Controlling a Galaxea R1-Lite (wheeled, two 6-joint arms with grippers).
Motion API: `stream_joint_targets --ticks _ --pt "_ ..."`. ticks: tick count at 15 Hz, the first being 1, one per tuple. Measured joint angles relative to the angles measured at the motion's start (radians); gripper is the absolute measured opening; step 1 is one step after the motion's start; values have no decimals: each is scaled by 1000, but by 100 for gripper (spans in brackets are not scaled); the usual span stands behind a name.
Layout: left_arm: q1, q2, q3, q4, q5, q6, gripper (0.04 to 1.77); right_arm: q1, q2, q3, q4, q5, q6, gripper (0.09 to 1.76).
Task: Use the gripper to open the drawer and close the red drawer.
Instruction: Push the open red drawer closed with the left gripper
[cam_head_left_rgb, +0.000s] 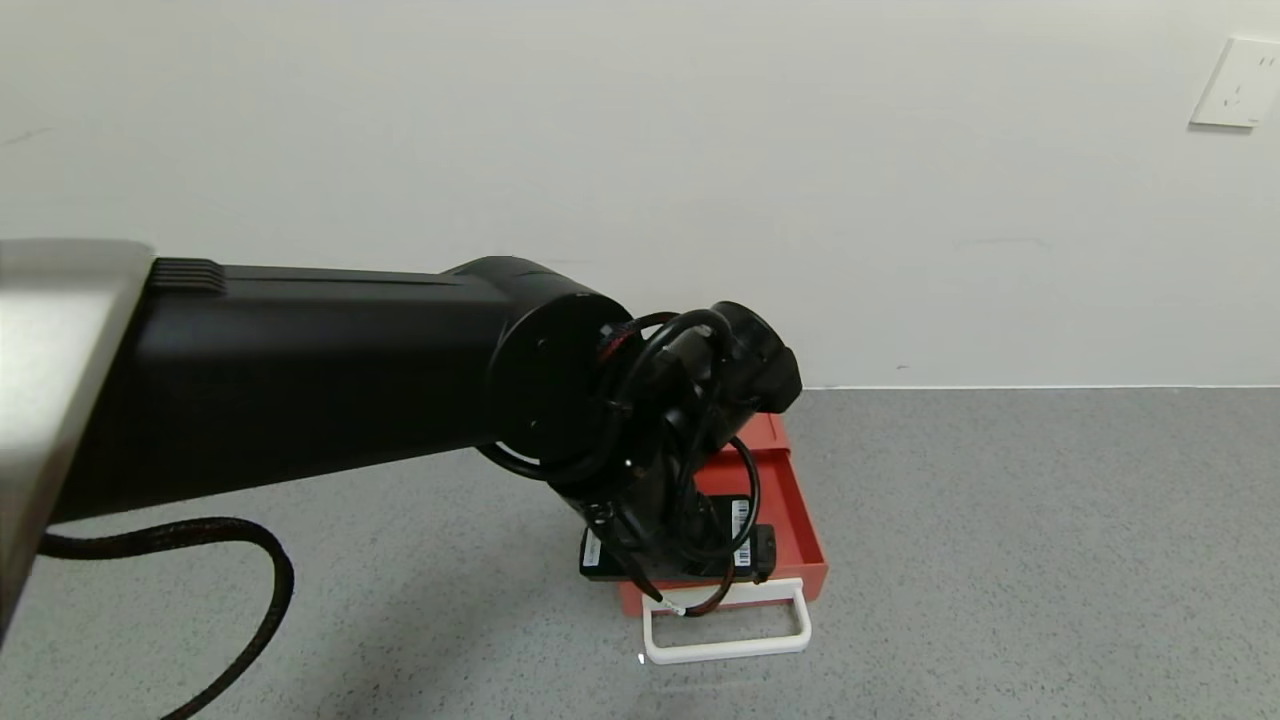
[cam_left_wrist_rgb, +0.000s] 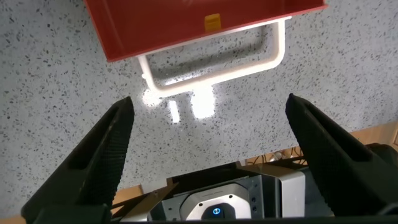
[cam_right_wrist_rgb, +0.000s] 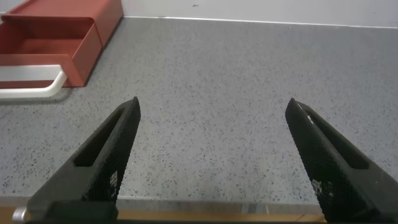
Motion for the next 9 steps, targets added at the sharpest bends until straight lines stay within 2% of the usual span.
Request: stream_joint_targets --ticks 5,9 --pt "-11 23 -33 35 2 -70 175 0 0 0 0 0 0 171" --pt "-17 34 -49 37 1 -86 175 0 0 0 0 0 0 171"
